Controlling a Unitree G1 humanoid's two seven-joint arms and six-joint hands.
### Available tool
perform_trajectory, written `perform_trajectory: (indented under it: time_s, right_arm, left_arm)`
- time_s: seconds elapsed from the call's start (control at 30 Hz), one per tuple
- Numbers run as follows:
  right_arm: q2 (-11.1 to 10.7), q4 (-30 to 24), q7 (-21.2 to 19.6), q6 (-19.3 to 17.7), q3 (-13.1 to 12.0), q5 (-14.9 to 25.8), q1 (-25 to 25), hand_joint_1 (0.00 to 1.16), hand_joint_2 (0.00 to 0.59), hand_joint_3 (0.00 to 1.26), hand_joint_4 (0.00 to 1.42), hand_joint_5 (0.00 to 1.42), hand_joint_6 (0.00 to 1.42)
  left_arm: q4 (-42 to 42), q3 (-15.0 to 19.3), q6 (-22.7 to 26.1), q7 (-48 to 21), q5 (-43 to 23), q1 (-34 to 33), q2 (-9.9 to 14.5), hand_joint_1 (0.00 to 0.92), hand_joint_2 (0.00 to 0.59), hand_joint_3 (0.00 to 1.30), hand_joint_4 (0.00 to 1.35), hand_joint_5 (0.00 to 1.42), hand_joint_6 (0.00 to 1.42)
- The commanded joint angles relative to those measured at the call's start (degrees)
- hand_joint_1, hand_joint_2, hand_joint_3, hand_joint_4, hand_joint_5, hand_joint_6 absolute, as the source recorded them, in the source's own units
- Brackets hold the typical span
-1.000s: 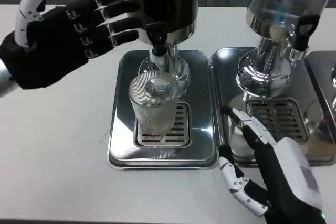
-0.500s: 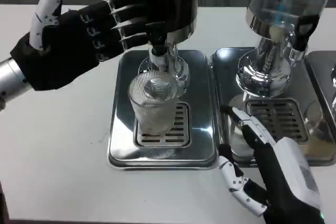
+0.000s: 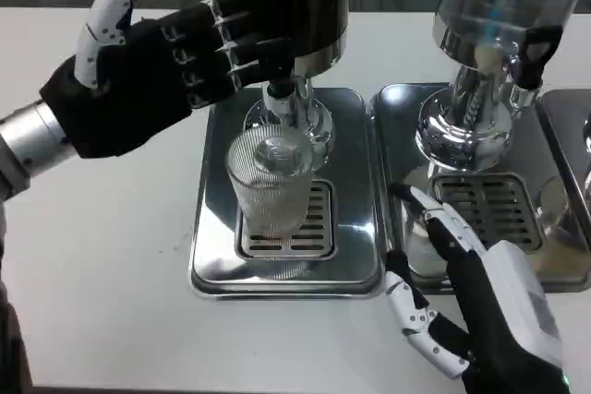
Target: Grasp the cup under the faucet to collect the drink, then remove the cup.
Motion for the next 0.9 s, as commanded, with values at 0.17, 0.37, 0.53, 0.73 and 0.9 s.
perform_trajectory:
  time_s: [0.17, 0.37, 0.53, 0.73, 0.9]
  right_arm:
    - [0.23, 0.54, -0.92, -0.30, 0.16, 0.42, 0.40, 0.47, 0.521, 0.16, 0.13, 0.09, 0.20]
    - [0.26, 0.75, -1.22, -0.33, 0.09, 0.43, 0.39, 0.47, 0.521, 0.17, 0.13, 0.09, 0.20]
    - [0.28, 0.69, -1.52, -0.34, 0.16, 0.46, 0.77, 0.47, 0.521, 0.17, 0.13, 0.09, 0.20]
    - [0.32, 0.55, -1.87, -0.34, 0.13, 0.42, 1.15, 0.46, 0.521, 0.17, 0.13, 0.09, 0.20]
    - [0.38, 0.41, -1.98, -0.28, 0.16, 0.35, 1.29, 0.46, 0.521, 0.17, 0.13, 0.09, 0.20]
  left_arm:
    - [0.76, -0.43, -1.29, 1.62, 0.88, -2.31, -1.12, 0.000, 0.161, 0.19, 0.08, 0.11, 0.07]
    - [1.20, -0.84, -1.57, 2.06, 1.08, -2.70, -2.33, 0.000, 0.160, 0.19, 0.08, 0.11, 0.06]
    - [1.59, -1.34, -1.54, 2.42, 1.34, -2.98, -3.39, 0.000, 0.159, 0.19, 0.09, 0.11, 0.07]
    - [1.89, -1.65, -1.90, 2.78, 1.27, -3.52, -4.32, 0.000, 0.159, 0.20, 0.10, 0.12, 0.07]
    - [1.83, -1.60, -2.01, 2.76, 1.15, -3.80, -4.70, 0.000, 0.159, 0.20, 0.10, 0.13, 0.07]
